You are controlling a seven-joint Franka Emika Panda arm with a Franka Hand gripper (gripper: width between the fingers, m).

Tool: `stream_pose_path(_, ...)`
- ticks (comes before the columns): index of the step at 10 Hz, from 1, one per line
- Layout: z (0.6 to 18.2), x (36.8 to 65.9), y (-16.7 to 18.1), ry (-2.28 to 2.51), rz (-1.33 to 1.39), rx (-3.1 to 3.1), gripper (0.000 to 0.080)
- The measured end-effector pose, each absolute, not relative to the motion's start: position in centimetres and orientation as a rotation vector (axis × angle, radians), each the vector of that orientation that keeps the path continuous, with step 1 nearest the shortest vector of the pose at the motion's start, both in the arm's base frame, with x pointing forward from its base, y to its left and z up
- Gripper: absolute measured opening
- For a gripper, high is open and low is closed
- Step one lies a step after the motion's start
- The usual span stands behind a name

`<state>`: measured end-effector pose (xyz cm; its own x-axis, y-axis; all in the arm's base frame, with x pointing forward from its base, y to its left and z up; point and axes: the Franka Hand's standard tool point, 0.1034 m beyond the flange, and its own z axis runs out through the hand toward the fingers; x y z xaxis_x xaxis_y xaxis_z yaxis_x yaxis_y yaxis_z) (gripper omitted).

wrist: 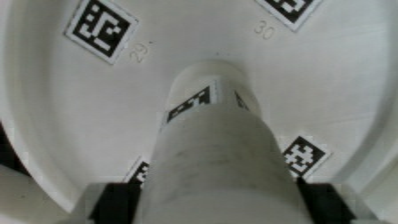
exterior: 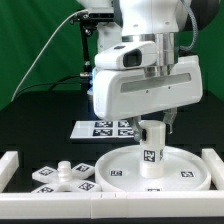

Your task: Assemble round table

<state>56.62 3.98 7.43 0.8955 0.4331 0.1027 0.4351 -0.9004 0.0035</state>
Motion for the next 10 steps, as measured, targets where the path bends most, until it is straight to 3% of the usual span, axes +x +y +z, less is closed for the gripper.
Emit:
stream_pose_path(6,7.42,56.65,3.41,0.636,-0.216,-2.996,0.0404)
stream_pose_path(10,7.34,56.43,3.39,0.933,-0.184,-2.890,0.0405)
